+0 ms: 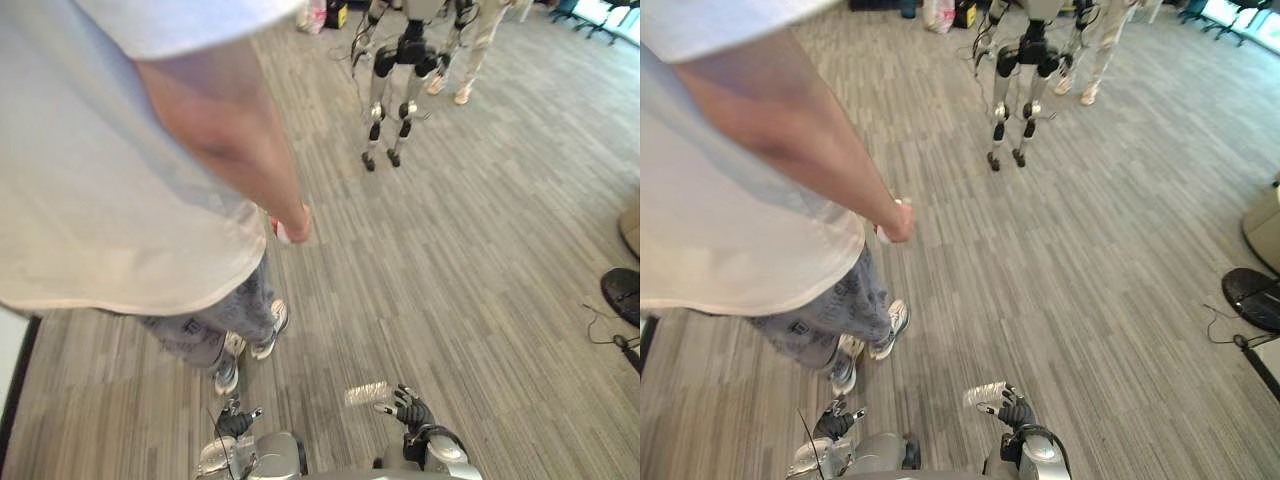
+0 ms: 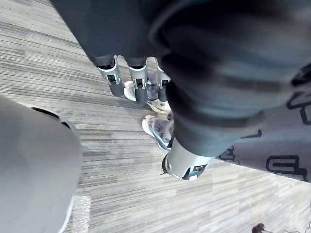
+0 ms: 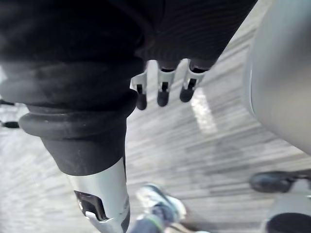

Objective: Organize washtable

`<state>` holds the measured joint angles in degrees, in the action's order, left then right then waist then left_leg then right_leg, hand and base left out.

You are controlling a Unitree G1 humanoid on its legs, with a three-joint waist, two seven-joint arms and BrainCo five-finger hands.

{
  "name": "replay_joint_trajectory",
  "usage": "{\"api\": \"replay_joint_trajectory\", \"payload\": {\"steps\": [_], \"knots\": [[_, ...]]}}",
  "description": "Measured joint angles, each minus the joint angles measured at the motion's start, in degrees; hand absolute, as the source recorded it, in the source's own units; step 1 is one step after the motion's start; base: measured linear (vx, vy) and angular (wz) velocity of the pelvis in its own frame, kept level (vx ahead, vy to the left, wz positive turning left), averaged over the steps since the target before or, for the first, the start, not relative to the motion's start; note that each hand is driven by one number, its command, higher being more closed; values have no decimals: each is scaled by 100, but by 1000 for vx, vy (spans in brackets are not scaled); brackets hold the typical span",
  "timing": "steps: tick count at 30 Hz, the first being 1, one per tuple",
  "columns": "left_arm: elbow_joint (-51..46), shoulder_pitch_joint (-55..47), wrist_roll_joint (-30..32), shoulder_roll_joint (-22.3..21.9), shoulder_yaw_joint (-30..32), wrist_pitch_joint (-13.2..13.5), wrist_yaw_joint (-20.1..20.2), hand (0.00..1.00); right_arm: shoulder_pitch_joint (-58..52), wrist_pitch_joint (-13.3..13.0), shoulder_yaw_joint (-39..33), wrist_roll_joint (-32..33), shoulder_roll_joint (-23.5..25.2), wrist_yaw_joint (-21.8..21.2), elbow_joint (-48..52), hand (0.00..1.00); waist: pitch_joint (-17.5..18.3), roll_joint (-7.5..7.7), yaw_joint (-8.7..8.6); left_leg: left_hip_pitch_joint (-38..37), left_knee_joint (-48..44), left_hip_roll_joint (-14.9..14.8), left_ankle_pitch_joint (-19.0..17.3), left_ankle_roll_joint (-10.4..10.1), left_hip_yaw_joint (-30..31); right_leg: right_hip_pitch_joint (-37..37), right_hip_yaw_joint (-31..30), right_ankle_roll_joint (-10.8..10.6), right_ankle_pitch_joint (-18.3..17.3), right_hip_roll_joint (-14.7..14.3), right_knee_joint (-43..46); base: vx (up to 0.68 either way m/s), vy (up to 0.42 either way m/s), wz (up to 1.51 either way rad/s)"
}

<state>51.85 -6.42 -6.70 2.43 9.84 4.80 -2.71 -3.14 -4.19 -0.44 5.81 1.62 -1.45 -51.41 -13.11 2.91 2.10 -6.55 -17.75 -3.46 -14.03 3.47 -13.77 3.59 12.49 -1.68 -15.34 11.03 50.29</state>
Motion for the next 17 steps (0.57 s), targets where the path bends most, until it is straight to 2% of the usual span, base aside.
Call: {"api": "replay_joint_trajectory", "payload": {"steps": [1, 2, 3, 4, 5, 6, 7, 8, 10, 11, 15, 17], "knots": [[53, -3, -3, 7, -50, 1, 9, 0, 6, -27, 23, -32, -14, 3, -2, 0, 3, -12, -14, -315, 319, -35, 3, -4, -25, 113, 507, 46, -107, -23, -302, 444, 118, -1], [68, -2, -12, 13, -62, 4, 10, 0, 16, -44, 31, -61, -21, 3, -2, 0, 4, -12, -20, -414, 448, -41, 6, -10, -38, 223, 707, 54, -110, -50, -571, 466, 94, 4], [90, 2, -49, 23, -69, 5, 11, 0, 52, -51, 30, -91, -36, 3, -7, 0, 3, -13, -32, -552, 601, -35, 8, -14, -43, 486, 879, 56, -102, -145, -1216, 371, 39, 8], [115, 16, -81, 32, -69, -5, 10, 0, 88, -60, 30, -94, -39, 1, -3, 0, -1, -19, -63, -585, 633, -23, -3, -37, -13, 633, 893, 31, -27, -313, -1734, 465, 36, 17], [118, -6, -142, 29, -69, -10, 11, 0, 111, -63, 31, -99, -35, 1, 0, 0, -2, -23, -119, -650, 610, -3, -75, -177, 68, 654, 647, 159, 379, -617, -2569, 370, 20, 21], [114, -12, -152, 34, -60, -10, 12, 0, 103, -63, 31, -105, -31, 2, -2, 0, 6, -7, -114, -681, 566, 24, -135, -274, 117, 638, 513, 267, 684, -751, -2946, 453, -12, 30], [103, -44, -154, 67, -10, -9, 22, 0, 34, -62, 20, -106, -19, 5, 6, 0, 47, 101, -107, -779, 453, 170, -267, -442, 215, 545, 392, 667, 1556, -840, -3384, 538, -11, 37], [172, 18, -160, -93, -2, -50, 18, 0, 54, -60, -39, -102, -104, 12, 61, 0, 68, -170, -107, -831, 164, 16, -417, -521, 328, 398, 469, 720, 1596, -922, -3250, 513, -17, 42], [60, -45, -160, -302, 54, -42, 22, 0, 7, -49, -82, -91, -204, 25, 60, 0, 120, -296, -107, -477, -601, -96, -381, -643, 421, 120, 570, 664, 1452, -901, -3549, 416, -17, 41], [31, -77, -162, -329, 108, -17, 29, 0, 13, -49, -91, -67, -229, 34, 73, 0, 135, -389, -131, -285, -885, -244, -425, -624, 395, -27, 638, 641, 1429, -901, -3708, 325, -19, 40], [-41, -117, -164, -329, 101, 1, 34, 0, -5, -28, -96, -64, -213, 83, 50, 0, 147, -393, -94, 303, -1498, -735, -448, -656, 207, -491, 744, 523, 1319, -889, -4015, 176, 55, 25], [-69, -141, -174, -322, 100, 7, 26, 0, -29, -21, -113, -67, -207, 145, 46, 0, 155, -395, -95, 420, -1067, -915, -402, -698, 141, -629, 751, 380, 1283, -840, -3990, 78, 112, 5]]}}
